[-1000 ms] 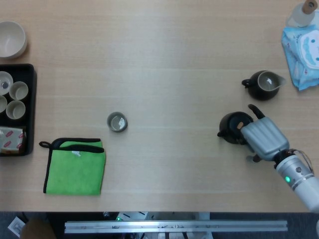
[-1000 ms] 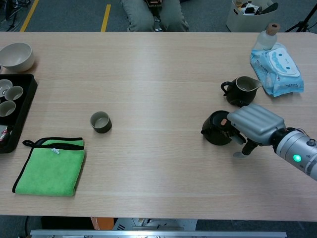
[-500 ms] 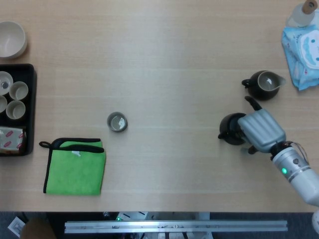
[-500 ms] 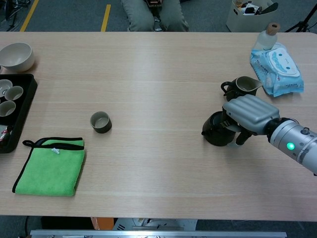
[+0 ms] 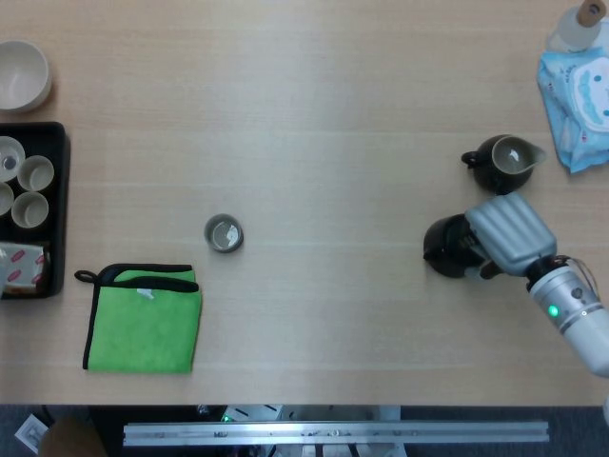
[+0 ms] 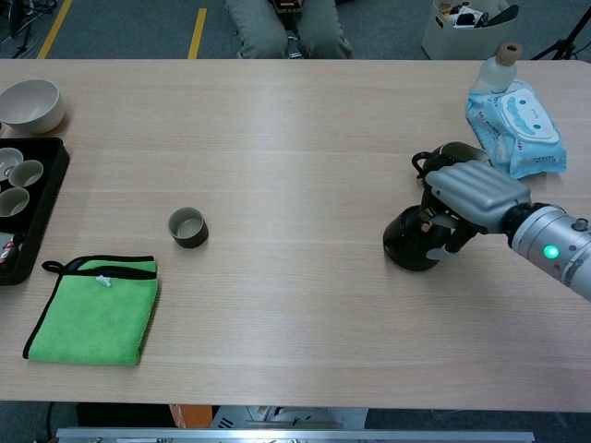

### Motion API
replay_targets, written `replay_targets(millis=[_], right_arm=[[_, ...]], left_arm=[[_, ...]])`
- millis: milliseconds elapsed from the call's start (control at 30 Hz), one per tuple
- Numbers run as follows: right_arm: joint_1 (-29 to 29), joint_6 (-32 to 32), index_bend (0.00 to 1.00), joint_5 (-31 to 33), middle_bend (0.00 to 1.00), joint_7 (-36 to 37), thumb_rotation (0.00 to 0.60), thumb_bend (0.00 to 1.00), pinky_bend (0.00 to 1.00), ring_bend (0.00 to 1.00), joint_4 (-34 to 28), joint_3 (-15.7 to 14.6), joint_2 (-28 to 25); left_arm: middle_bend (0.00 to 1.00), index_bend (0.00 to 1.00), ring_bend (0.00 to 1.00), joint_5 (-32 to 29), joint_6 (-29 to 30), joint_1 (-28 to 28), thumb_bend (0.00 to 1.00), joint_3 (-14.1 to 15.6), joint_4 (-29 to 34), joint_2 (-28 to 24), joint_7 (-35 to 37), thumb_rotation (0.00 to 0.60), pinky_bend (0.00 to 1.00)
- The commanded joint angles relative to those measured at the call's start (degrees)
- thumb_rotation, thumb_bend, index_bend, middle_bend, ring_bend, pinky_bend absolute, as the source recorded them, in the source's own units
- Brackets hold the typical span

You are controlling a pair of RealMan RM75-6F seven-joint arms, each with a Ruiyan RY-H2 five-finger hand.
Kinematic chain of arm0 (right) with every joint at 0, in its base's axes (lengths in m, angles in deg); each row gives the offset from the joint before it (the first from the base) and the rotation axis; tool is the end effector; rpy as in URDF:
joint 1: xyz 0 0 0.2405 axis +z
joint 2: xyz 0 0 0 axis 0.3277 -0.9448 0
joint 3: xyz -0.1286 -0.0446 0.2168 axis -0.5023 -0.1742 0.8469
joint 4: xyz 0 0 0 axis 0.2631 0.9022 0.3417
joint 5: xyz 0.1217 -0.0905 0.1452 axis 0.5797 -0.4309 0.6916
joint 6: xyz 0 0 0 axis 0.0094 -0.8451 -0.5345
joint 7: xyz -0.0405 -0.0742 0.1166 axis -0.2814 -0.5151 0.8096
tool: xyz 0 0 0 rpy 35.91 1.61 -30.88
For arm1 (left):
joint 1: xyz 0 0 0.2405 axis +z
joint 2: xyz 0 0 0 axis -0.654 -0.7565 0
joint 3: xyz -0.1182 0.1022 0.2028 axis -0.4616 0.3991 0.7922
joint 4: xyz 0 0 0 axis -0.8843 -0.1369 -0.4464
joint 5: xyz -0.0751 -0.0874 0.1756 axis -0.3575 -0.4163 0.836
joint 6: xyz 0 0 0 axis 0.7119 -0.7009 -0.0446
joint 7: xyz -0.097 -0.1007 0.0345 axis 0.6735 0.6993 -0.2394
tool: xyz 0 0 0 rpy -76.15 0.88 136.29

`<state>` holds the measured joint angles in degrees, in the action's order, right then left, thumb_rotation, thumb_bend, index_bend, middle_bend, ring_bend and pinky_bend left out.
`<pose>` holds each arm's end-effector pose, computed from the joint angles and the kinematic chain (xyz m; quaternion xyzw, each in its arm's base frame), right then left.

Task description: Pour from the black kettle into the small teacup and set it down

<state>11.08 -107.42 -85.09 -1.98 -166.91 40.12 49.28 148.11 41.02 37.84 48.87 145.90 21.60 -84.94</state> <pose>-0.2063 -0.2462 -0.0122 0.7839 -0.4086 0.2573 0.3904 -0.3068 0.1522 0.1621 -0.6156 -0.4238 -0.3645 0.5555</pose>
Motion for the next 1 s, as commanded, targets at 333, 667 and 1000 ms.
replay_targets(millis=[333,667,1000], right_arm=[[0.57,-0.6,1.0,-0.16,0.94,4.46,0.6,0.0,0.0,0.86,-1.29,2.28,-3.21],[0.93,-0.13,1.0,-0.87,0.94,8.17,0.402,0.0,0.0,0.85,-2.4,3.02,-5.44],[1.24,-0.07,1.0,-2.14,0.94,9.51,0.325,0.0,0.0,0.85,-3.37,3.02,-7.86]], left_arm=[[0.12,0.17,0.12,0.09,-0.46,-0.38,0.39,-0.09,1.16,-0.04,-1.31,0.6,0.13],[0.12,0.17,0.12,0.38,-0.6,-0.6,0.39,-0.09,1.43,0.0,-1.49,0.6,0.13],[0.12,0.17,0.12,0.68,-0.58,-0.75,0.39,-0.09,1.63,-0.01,-1.77,0.6,0.13]])
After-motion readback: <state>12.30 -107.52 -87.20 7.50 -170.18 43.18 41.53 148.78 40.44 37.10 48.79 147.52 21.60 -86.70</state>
